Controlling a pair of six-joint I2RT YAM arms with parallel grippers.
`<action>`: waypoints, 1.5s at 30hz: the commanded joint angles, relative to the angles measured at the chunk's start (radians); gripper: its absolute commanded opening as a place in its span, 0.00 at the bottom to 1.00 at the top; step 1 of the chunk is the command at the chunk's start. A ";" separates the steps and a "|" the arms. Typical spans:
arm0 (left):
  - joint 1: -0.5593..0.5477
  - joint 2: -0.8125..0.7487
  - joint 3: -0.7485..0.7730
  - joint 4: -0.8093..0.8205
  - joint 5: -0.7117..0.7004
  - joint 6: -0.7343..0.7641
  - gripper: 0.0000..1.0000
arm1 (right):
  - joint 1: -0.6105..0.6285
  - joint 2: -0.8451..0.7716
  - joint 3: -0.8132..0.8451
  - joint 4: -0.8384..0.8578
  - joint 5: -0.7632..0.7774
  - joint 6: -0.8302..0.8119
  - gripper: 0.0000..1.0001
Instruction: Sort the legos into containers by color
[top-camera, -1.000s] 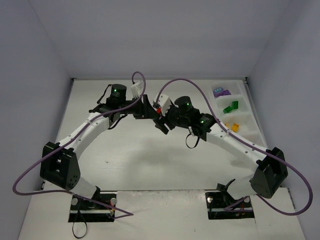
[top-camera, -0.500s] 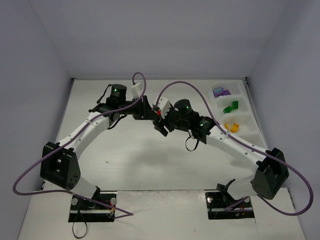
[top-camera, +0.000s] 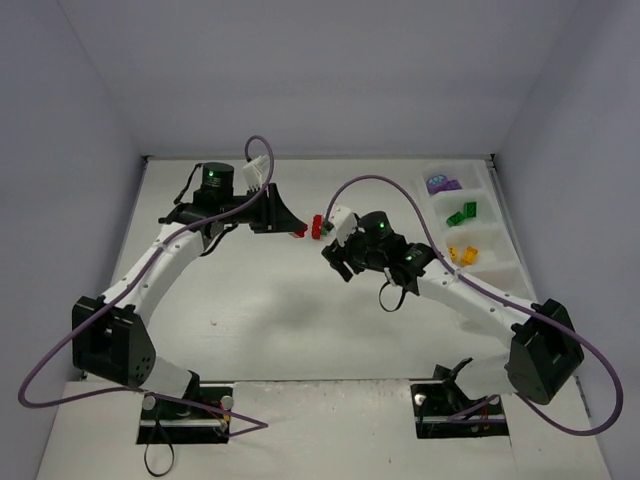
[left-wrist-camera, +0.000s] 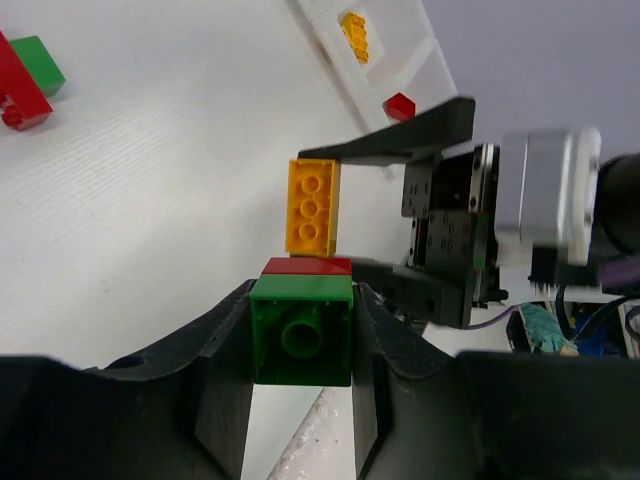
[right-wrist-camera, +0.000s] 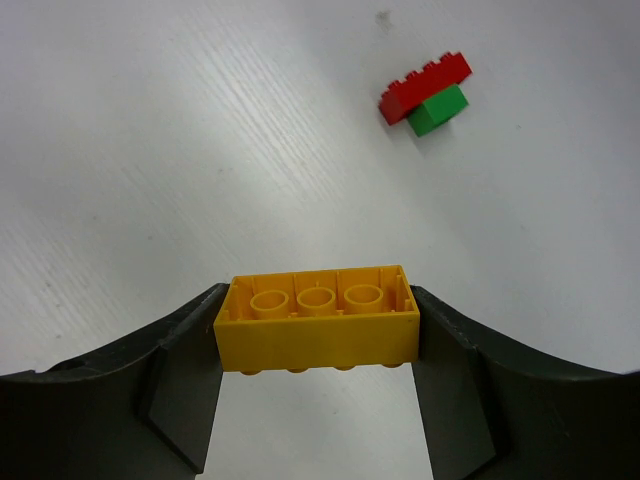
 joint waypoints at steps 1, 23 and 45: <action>0.006 -0.075 0.019 0.003 -0.057 0.045 0.00 | -0.072 -0.041 0.016 0.050 0.049 0.062 0.00; 0.007 -0.258 -0.161 -0.028 -0.260 0.099 0.00 | -0.748 0.092 0.122 -0.120 0.446 0.523 0.00; 0.007 -0.258 -0.149 -0.029 -0.254 0.100 0.00 | -0.741 0.085 0.131 -0.122 0.374 0.512 0.98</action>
